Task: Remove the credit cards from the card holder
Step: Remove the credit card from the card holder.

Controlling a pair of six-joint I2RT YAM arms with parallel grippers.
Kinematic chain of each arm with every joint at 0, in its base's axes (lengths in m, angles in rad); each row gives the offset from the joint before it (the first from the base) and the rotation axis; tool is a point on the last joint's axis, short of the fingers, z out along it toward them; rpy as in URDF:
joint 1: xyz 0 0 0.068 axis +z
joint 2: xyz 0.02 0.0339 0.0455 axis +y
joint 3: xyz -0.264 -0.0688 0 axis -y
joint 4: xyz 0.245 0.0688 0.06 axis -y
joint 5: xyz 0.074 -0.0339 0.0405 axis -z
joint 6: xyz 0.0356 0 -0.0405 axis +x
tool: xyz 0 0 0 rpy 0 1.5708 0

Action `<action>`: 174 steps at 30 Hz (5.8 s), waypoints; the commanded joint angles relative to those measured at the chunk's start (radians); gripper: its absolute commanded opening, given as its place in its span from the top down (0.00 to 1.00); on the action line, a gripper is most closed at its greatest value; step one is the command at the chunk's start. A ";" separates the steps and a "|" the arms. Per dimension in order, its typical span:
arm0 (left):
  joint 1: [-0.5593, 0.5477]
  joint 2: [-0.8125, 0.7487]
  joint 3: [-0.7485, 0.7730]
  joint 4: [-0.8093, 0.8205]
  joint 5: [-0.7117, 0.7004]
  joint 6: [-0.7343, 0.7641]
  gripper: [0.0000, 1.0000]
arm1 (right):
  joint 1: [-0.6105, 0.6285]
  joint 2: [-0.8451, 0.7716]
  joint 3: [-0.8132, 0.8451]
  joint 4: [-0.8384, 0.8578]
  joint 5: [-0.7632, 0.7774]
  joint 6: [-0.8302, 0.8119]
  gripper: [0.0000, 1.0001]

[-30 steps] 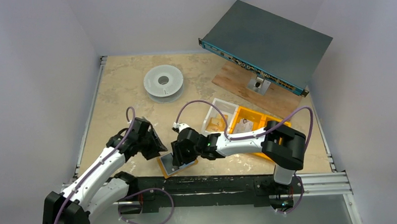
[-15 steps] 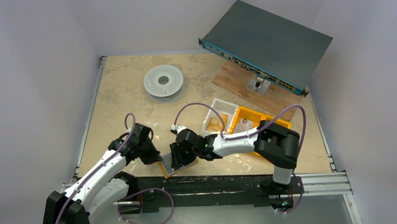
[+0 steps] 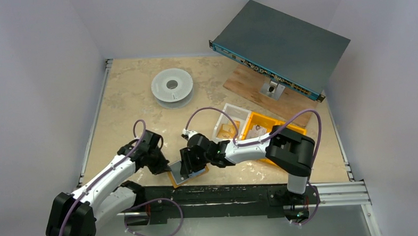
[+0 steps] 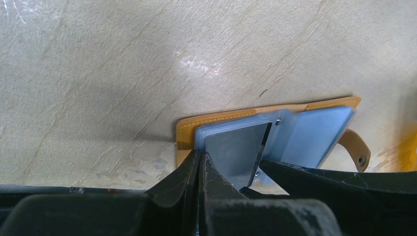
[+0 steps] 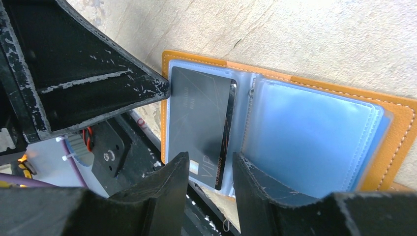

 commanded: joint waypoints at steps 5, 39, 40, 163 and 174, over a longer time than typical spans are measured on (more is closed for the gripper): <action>-0.025 0.069 -0.013 0.093 0.007 -0.028 1.00 | -0.011 0.035 -0.020 0.076 -0.054 0.018 0.62; -0.032 0.234 0.065 0.100 -0.008 -0.003 1.00 | -0.154 0.000 -0.267 0.495 -0.315 0.221 0.75; -0.032 0.234 0.065 0.098 -0.010 -0.003 1.00 | -0.154 -0.002 -0.269 0.495 -0.313 0.222 0.76; -0.122 0.377 0.166 0.148 0.037 0.150 1.00 | -0.157 -0.397 -0.286 0.017 0.057 0.128 1.00; -0.123 0.214 0.310 0.078 0.115 0.220 0.78 | -0.157 -0.526 -0.257 -0.141 0.156 0.133 1.00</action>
